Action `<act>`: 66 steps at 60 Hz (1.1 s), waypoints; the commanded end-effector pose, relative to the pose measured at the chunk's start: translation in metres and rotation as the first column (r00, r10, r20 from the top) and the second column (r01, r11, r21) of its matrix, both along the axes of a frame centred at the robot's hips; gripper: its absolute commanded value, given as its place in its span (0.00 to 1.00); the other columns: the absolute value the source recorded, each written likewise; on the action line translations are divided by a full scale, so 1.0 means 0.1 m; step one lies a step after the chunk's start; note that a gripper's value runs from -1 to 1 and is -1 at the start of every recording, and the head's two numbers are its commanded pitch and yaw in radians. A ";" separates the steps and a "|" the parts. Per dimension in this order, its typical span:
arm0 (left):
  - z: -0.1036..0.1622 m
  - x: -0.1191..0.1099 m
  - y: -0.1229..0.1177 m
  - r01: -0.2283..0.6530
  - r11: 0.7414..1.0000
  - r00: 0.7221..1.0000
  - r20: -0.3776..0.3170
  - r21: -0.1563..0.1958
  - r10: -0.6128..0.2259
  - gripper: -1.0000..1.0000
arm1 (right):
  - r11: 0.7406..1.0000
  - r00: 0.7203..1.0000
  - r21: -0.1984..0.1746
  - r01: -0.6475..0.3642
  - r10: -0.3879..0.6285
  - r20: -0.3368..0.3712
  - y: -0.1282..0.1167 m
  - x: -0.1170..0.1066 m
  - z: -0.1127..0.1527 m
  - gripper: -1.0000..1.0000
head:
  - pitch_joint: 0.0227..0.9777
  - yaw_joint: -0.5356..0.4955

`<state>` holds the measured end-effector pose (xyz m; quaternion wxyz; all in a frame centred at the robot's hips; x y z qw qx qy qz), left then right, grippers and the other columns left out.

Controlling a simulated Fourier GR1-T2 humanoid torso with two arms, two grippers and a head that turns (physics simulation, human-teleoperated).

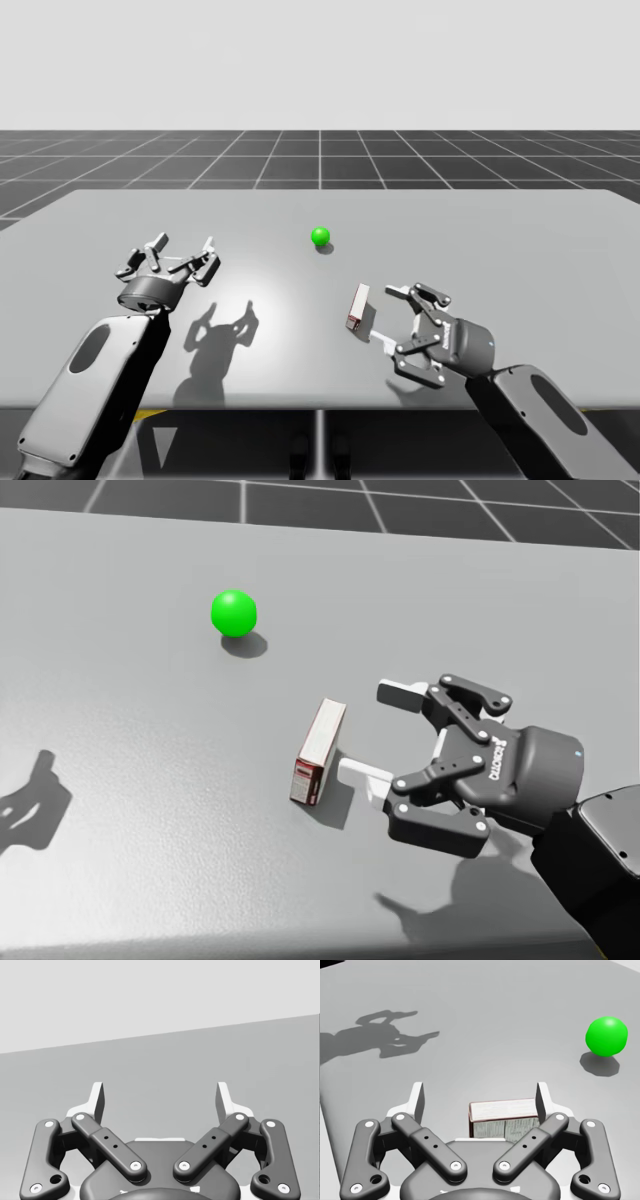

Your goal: Watch the red light. When it turns green, pick up the object.

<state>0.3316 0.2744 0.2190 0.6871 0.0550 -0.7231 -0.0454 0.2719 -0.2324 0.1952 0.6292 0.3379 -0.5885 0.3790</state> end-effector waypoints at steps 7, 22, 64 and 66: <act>0.00 0.00 -0.01 0.003 1.000 1.000 0.000 0.000 -0.003 0.00 | 1.000 1.000 -0.030 0.006 -0.007 -0.030 0.16 -0.02 -0.28 0.00 | 0.83 0.37; -0.01 0.01 -0.02 0.009 1.000 1.000 -0.002 0.006 -0.009 0.00 | 0.997 0.998 -0.050 0.050 -0.052 -0.037 0.19 0.11 -0.47 0.00 | 0.83 0.37; -0.01 0.01 -0.02 0.009 1.000 1.000 -0.001 0.008 -0.009 0.00 | 0.989 0.995 -0.120 0.083 -0.089 -0.043 0.32 0.43 -0.64 0.00 | 0.84 0.38; -0.01 0.01 -0.02 0.009 1.000 1.000 -0.001 0.008 -0.009 0.00 | 0.989 0.996 -0.121 0.079 -0.085 -0.041 0.33 0.44 -0.64 0.00 | 0.84 0.38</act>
